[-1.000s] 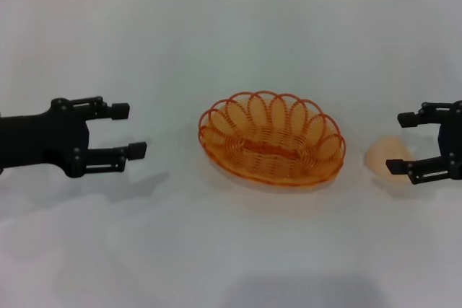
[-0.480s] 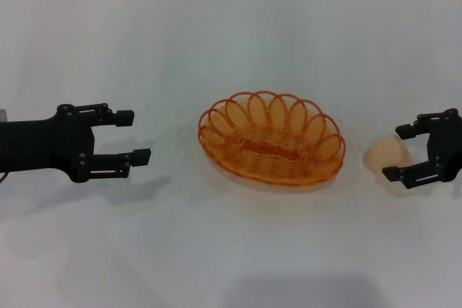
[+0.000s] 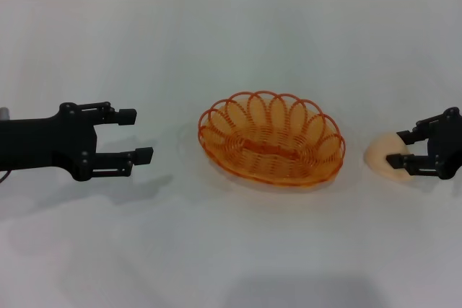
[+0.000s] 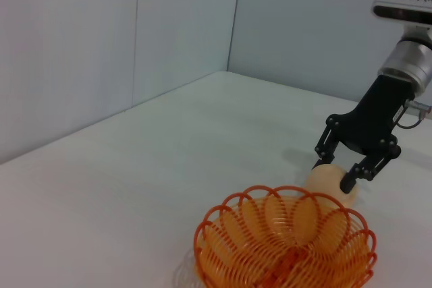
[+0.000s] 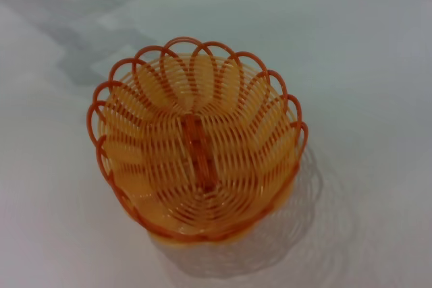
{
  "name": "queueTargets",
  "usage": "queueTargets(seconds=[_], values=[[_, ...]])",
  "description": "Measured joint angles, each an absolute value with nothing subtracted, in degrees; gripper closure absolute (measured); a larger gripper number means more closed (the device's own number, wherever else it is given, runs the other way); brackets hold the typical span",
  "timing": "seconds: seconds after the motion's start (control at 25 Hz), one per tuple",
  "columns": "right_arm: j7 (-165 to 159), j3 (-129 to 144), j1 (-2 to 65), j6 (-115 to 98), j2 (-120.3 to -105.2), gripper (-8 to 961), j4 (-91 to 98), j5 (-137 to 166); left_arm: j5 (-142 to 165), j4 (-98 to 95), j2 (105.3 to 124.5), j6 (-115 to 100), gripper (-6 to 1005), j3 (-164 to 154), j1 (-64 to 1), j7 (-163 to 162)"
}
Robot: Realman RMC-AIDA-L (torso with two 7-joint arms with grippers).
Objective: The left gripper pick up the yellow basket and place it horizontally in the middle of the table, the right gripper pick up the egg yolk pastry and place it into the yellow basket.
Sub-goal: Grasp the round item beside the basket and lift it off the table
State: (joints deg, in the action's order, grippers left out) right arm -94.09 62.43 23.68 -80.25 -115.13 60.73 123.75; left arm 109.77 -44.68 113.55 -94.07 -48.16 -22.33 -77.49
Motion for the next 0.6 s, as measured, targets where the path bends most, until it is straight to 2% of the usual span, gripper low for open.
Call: queueTargets(seconds=[0.24,0.48,0.6], values=[[-93.31,62.49,23.50,-80.05,-115.17,547,60.73,123.47,109.61,-44.76,113.56,-94.05,242,-48.16,-21.95,-77.38],[-93.21,62.37,23.40,-80.61,-115.21,726,61.06,122.95,109.43,-44.77,113.55,-94.27,241,-48.16,-21.82,-77.34],[-93.19,61.65,23.30,-81.30,-115.18,755,61.53,122.81,109.39,-44.76,113.37,-94.51,241,-48.16,-21.60,-77.45]])
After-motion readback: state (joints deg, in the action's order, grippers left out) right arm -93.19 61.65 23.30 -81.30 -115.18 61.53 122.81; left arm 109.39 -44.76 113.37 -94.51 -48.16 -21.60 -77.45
